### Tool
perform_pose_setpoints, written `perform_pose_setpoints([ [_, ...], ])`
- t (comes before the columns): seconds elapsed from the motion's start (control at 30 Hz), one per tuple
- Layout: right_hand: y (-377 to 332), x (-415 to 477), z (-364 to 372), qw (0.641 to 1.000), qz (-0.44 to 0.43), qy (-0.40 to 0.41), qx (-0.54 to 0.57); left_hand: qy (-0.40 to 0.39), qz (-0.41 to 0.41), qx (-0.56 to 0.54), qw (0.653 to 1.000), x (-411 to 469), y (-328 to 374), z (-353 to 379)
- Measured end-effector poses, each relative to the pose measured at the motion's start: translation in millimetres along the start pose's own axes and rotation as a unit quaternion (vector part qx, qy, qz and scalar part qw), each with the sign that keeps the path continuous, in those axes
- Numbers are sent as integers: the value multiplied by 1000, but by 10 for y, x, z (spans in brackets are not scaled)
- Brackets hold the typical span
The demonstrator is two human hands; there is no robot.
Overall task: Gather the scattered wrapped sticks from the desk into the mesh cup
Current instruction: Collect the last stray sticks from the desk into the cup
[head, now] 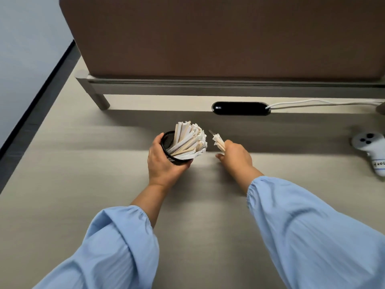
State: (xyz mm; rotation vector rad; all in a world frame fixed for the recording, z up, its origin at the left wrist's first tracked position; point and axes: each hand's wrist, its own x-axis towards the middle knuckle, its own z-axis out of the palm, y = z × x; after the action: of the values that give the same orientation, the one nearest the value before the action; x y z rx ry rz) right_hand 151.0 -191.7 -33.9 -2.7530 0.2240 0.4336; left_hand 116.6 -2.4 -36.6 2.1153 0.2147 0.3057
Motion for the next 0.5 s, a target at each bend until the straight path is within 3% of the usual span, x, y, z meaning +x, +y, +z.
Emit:
perform_pose_setpoints([
  [0.37, -122, 393, -25, 999, 39, -21, -20, 1, -6, 6, 1000, 272, -37, 74],
  [0.5, -161, 338, 33, 996, 10, -45, -71, 3, -3, 13, 1000, 262, -35, 82],
])
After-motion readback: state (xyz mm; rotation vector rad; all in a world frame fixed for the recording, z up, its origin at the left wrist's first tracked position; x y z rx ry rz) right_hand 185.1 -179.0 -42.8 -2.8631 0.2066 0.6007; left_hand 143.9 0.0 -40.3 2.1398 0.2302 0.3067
